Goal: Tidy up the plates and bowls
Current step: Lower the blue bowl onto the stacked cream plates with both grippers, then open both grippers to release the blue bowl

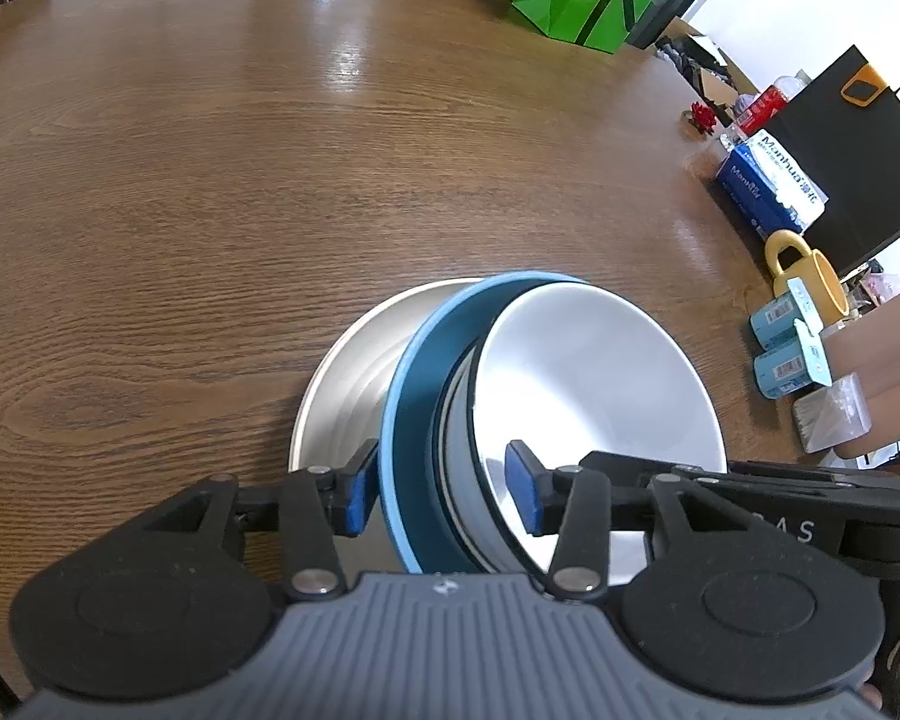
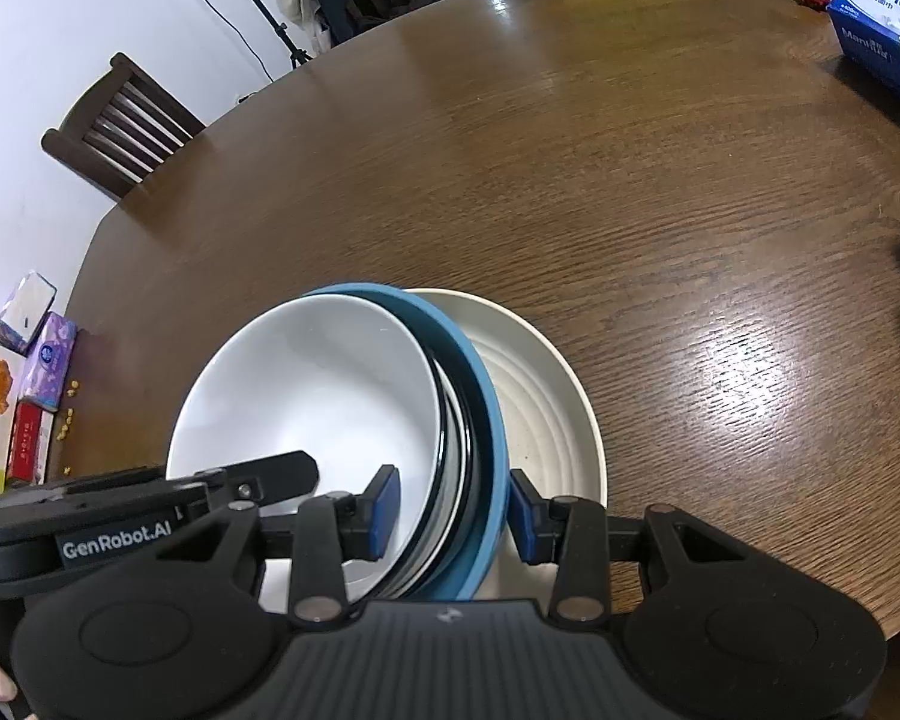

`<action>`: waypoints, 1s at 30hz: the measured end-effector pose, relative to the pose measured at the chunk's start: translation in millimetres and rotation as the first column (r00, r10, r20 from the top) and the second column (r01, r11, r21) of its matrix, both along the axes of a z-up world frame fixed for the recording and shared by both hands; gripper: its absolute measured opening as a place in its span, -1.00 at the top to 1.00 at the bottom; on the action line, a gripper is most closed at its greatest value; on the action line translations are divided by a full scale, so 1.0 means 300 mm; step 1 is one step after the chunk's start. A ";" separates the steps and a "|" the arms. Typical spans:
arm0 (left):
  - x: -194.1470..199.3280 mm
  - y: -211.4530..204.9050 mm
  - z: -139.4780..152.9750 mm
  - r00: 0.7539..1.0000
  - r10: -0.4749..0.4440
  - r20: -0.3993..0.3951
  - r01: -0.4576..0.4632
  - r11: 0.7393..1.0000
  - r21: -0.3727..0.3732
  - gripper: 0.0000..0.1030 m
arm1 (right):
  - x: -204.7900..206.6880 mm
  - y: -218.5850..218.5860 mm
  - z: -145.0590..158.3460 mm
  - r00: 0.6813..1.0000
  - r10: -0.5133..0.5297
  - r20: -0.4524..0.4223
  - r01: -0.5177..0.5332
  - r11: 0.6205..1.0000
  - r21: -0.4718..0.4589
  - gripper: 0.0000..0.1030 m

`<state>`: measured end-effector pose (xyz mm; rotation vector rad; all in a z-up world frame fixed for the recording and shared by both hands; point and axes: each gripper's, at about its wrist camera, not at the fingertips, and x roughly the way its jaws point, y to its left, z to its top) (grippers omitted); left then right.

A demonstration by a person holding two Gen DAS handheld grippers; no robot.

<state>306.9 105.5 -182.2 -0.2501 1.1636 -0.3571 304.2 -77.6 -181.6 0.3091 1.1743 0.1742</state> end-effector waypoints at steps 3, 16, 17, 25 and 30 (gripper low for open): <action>-0.003 0.001 0.014 1.000 -0.003 0.019 0.004 1.000 -0.023 -0.24 | -0.001 -0.004 0.006 1.000 0.004 0.005 -0.004 1.000 0.000 0.22; -0.037 0.063 0.117 0.989 0.044 0.142 -0.041 0.999 -0.024 -0.95 | -0.050 -0.032 0.099 0.995 0.008 0.095 -0.008 1.000 0.002 -0.60; -0.040 0.071 0.125 0.987 0.050 0.151 -0.046 0.999 -0.025 -0.97 | -0.055 -0.043 0.114 0.995 0.007 0.104 -0.007 1.000 0.005 -0.64; -0.086 0.124 0.177 0.963 0.087 0.255 -0.080 0.996 -0.038 -1.00 | -0.106 -0.052 0.184 0.987 -0.009 0.163 0.011 1.000 -0.010 -1.00; -0.141 0.136 0.190 0.941 0.091 0.327 -0.094 0.996 -0.005 -1.00 | -0.137 -0.028 0.197 0.981 -0.045 0.189 0.054 0.998 -0.042 -1.00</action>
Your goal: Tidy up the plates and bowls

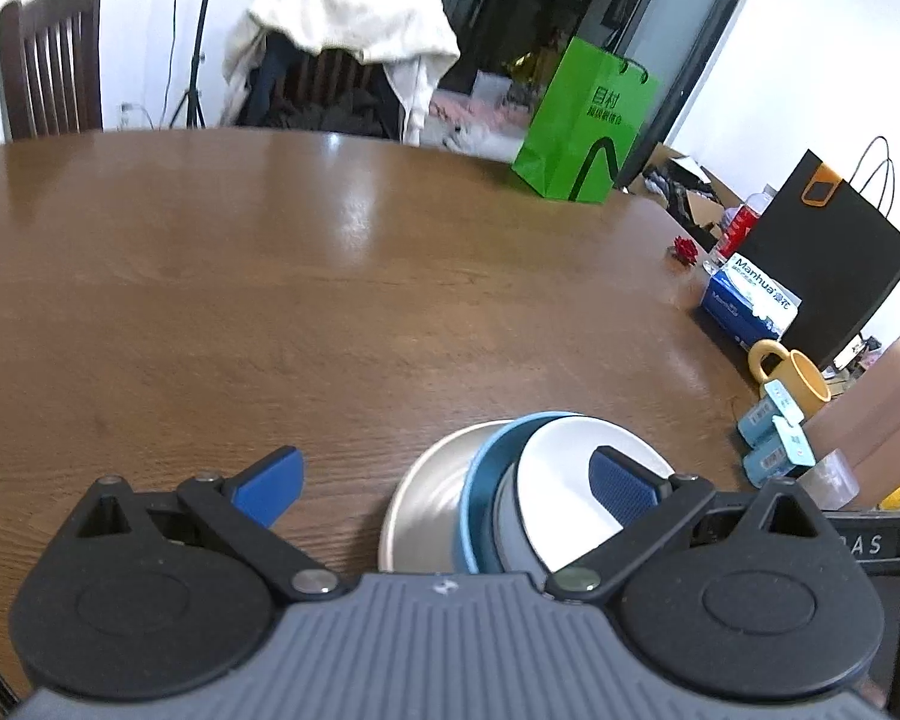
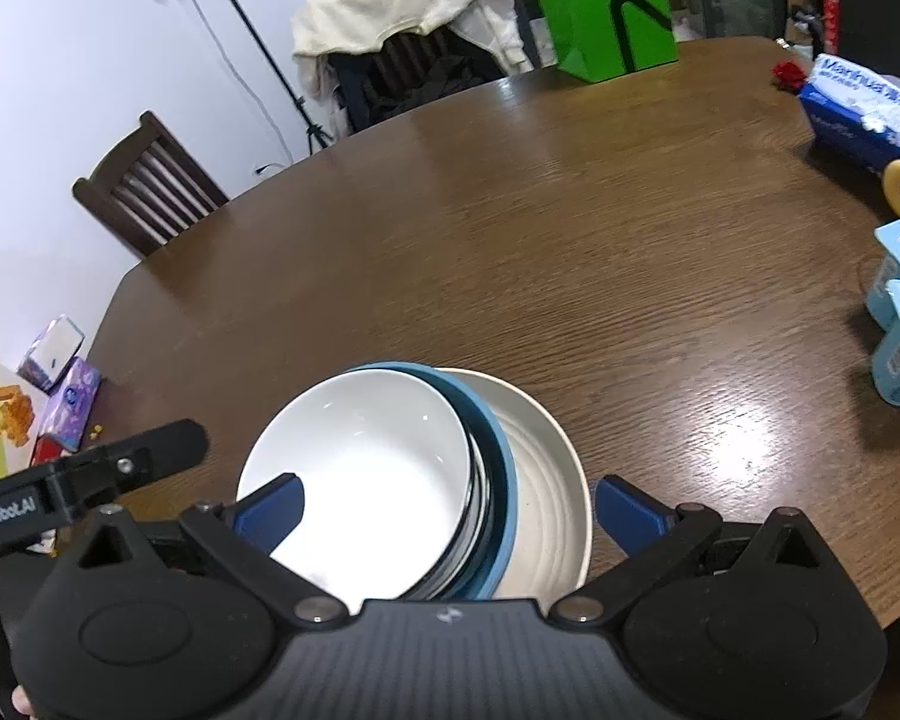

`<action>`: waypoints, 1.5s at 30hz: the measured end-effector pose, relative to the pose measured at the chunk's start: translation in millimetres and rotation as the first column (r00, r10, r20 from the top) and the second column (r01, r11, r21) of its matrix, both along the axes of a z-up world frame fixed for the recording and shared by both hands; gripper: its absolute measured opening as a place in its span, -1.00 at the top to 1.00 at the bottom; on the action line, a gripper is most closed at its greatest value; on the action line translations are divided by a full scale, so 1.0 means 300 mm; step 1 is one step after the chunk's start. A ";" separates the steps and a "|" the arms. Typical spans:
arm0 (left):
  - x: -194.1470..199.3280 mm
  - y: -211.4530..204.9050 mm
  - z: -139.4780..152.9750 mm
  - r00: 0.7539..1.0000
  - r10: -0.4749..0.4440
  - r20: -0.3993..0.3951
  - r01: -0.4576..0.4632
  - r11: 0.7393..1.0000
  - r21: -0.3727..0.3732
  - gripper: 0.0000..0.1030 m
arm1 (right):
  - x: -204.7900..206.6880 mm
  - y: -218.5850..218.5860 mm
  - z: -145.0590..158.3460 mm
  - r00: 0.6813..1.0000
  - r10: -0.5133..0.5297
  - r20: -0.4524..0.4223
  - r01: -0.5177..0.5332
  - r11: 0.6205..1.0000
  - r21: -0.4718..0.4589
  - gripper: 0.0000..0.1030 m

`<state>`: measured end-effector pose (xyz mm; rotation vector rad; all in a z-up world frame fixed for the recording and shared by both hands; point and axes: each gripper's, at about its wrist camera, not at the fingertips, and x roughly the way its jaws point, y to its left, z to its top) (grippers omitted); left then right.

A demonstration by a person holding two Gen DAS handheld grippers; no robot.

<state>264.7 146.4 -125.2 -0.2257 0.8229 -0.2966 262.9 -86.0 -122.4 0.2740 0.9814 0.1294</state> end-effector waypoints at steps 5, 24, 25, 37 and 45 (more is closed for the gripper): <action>-0.084 -0.001 0.029 0.997 0.034 0.065 -0.037 0.998 0.049 -1.00 | -0.086 0.020 0.018 0.998 -0.002 0.069 0.006 0.998 -0.063 -1.00; -0.738 -0.119 0.151 0.931 0.250 0.266 -0.295 0.944 0.146 -1.00 | -0.652 -0.070 0.155 0.909 0.183 0.374 -0.075 0.955 -0.286 -1.00; -0.773 -0.123 0.153 0.930 0.255 0.266 -0.300 0.943 0.146 -1.00 | -0.681 -0.078 0.159 0.906 0.183 0.381 -0.072 0.955 -0.288 -1.00; -1.046 -0.165 0.170 0.918 0.283 0.277 -0.330 0.933 0.144 -1.00 | -0.960 -0.139 0.182 0.885 0.194 0.424 -0.082 0.960 -0.267 -1.00; -1.134 -0.175 0.176 0.910 0.299 0.287 -0.347 0.928 0.133 -1.00 | -1.043 -0.146 0.188 0.878 0.213 0.429 -0.106 0.960 -0.260 -1.00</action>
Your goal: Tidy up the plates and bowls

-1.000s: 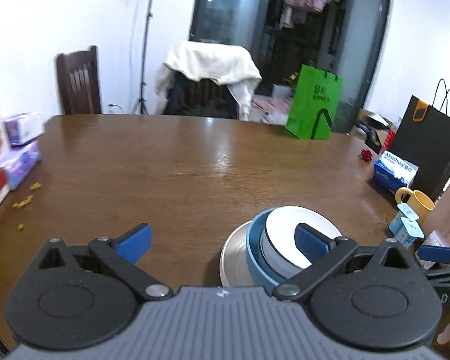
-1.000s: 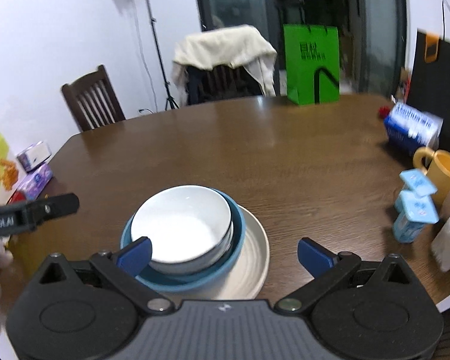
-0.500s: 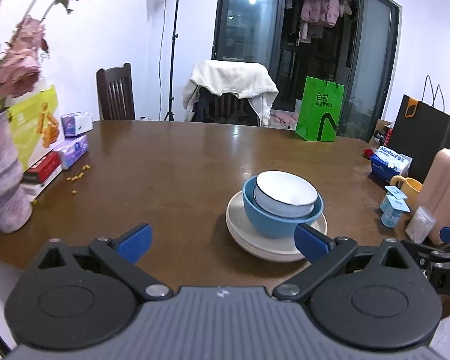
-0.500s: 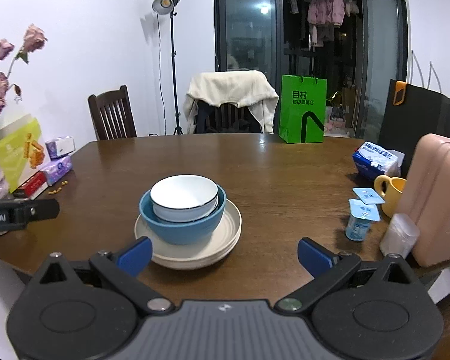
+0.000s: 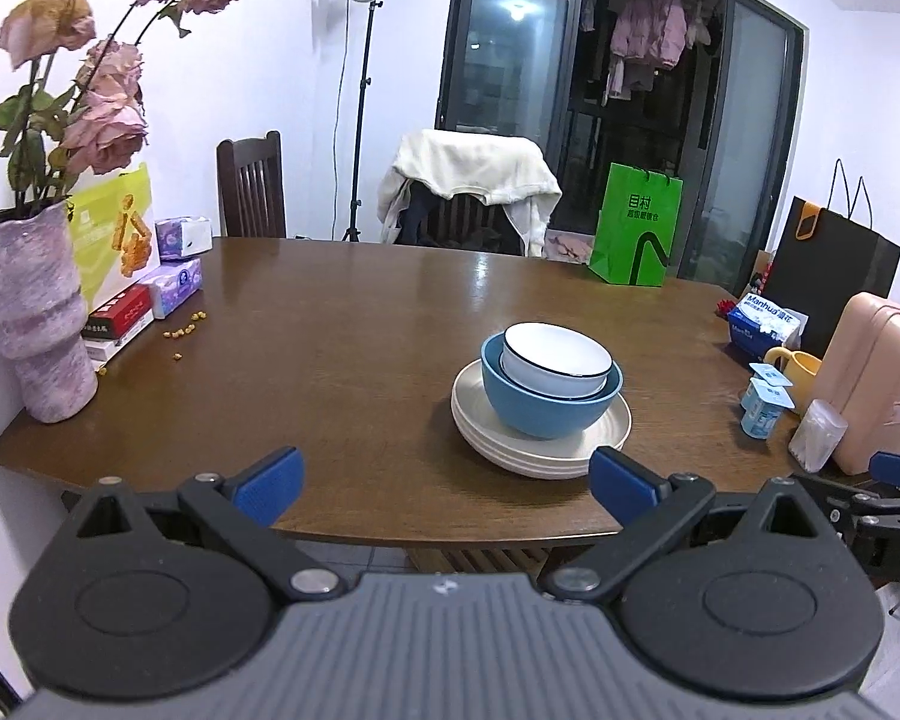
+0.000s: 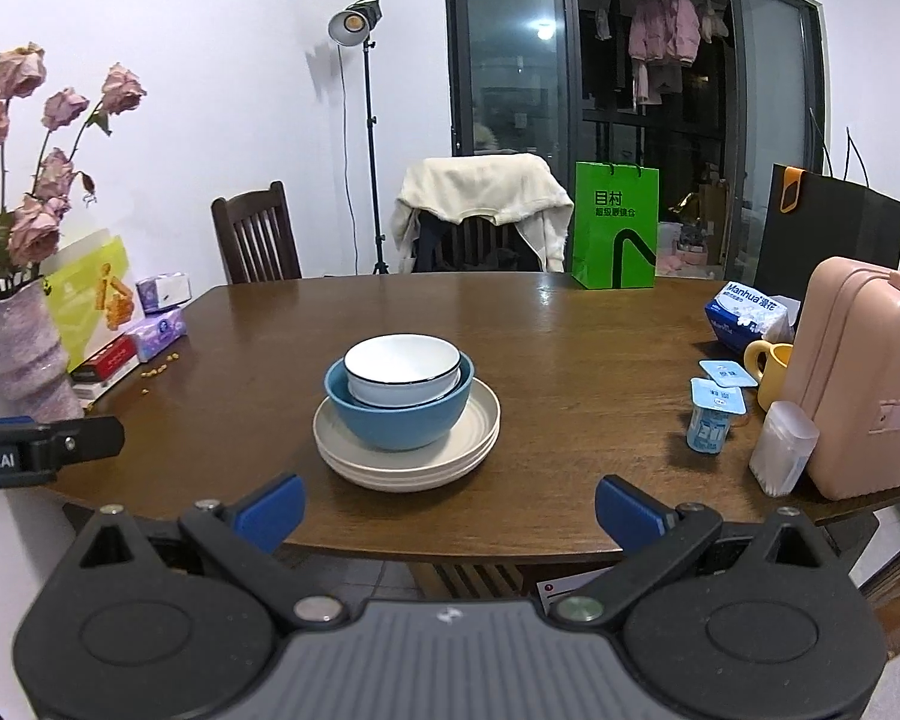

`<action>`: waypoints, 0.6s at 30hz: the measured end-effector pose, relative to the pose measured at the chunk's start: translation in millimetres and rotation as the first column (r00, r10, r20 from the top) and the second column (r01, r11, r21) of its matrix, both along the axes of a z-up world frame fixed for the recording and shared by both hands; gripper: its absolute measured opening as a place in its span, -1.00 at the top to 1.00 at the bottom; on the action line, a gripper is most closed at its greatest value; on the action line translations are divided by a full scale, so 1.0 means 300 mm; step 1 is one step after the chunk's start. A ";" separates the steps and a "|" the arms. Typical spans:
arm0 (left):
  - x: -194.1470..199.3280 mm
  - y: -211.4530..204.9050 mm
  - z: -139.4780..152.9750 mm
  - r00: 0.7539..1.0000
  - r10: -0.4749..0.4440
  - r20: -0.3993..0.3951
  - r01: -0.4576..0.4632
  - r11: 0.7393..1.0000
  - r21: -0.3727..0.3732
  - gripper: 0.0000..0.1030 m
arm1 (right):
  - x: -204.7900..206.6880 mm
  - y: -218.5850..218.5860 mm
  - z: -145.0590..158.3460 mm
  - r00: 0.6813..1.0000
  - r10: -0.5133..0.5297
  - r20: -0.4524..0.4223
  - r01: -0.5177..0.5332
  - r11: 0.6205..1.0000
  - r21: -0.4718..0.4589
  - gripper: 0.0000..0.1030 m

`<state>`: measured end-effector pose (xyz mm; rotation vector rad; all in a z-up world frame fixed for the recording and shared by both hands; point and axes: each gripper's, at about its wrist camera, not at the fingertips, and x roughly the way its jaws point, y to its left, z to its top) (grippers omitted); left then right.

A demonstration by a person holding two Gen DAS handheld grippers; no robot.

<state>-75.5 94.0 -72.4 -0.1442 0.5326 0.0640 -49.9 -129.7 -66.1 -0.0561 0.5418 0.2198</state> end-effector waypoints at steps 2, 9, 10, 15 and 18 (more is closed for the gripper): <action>-0.012 -0.002 0.002 1.000 0.002 0.001 -0.002 1.000 -0.001 -1.00 | -0.011 -0.001 0.000 1.000 0.002 -0.001 -0.002 1.000 0.002 -1.00; -0.032 -0.009 0.004 1.000 0.006 0.004 -0.006 1.000 -0.002 -1.00 | -0.034 -0.003 0.004 1.000 0.011 0.001 -0.011 1.000 0.006 -1.00; -0.035 -0.010 0.005 1.000 0.007 0.004 -0.007 1.000 -0.002 -1.00 | -0.037 -0.004 0.004 1.000 0.012 0.001 -0.012 1.000 0.007 -1.00; -0.041 -0.015 0.004 1.000 0.005 0.002 -0.005 1.000 -0.001 -1.00 | -0.046 -0.013 0.001 1.000 0.014 -0.007 -0.014 1.000 0.014 -1.00; -0.050 -0.024 0.005 1.000 0.002 0.002 -0.002 1.000 0.002 -1.00 | -0.051 -0.018 0.000 1.000 0.014 -0.011 -0.014 1.000 0.017 -1.00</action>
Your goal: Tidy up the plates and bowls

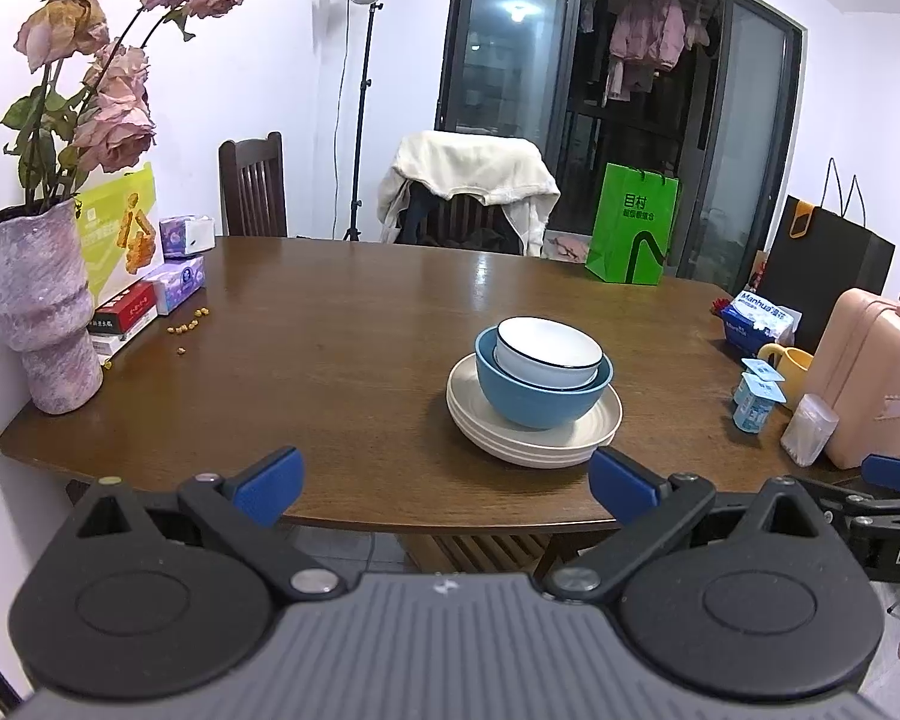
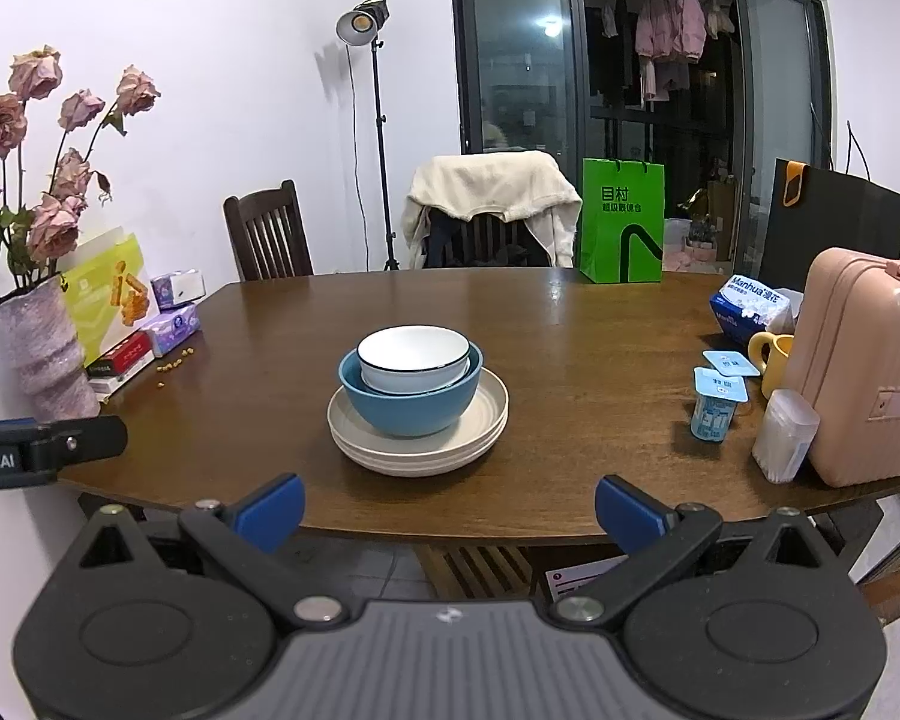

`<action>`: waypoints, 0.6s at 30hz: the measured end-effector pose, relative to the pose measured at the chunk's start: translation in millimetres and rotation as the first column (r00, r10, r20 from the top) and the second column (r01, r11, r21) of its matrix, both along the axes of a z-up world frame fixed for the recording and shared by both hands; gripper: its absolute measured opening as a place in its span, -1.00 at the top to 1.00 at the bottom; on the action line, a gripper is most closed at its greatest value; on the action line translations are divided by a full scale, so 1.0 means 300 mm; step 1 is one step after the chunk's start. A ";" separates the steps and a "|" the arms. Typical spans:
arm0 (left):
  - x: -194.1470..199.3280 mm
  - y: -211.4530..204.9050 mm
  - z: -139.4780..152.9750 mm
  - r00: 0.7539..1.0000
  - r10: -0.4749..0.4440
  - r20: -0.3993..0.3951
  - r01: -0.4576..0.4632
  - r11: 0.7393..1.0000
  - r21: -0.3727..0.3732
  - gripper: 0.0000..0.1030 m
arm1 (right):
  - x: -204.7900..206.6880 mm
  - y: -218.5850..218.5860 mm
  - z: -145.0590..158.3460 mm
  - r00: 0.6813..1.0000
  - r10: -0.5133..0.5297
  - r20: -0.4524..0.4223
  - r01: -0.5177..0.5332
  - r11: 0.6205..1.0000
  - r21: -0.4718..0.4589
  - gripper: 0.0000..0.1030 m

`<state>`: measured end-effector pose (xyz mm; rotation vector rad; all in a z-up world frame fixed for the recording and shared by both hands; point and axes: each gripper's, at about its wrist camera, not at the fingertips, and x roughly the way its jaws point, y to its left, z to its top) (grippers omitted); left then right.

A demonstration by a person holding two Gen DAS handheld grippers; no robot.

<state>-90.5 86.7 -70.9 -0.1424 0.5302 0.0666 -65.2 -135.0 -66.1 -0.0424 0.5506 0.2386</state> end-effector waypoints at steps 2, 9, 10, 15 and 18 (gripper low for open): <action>0.000 0.000 0.000 1.000 -0.001 -0.001 0.001 1.000 -0.001 -1.00 | -0.004 -0.002 -0.002 1.000 0.001 -0.001 -0.001 1.000 0.001 -1.00; -0.006 -0.008 0.001 1.000 -0.002 -0.001 0.002 1.000 0.000 -1.00 | -0.010 -0.003 -0.004 1.000 0.002 -0.002 -0.002 1.000 0.003 -1.00; -0.006 -0.008 0.001 1.000 -0.003 -0.002 0.003 1.000 -0.001 -1.00 | -0.011 -0.003 -0.004 1.000 0.001 -0.002 -0.001 1.000 0.003 -1.00; -0.013 -0.012 0.004 1.000 -0.002 0.002 0.002 1.000 0.003 -1.00 | -0.014 -0.006 -0.005 1.000 0.001 -0.001 -0.001 1.000 0.004 -1.00; -0.020 -0.015 0.008 1.000 0.001 0.002 -0.001 1.000 0.004 -1.00 | -0.018 -0.006 -0.005 1.000 0.004 -0.002 -0.004 1.000 0.005 -1.00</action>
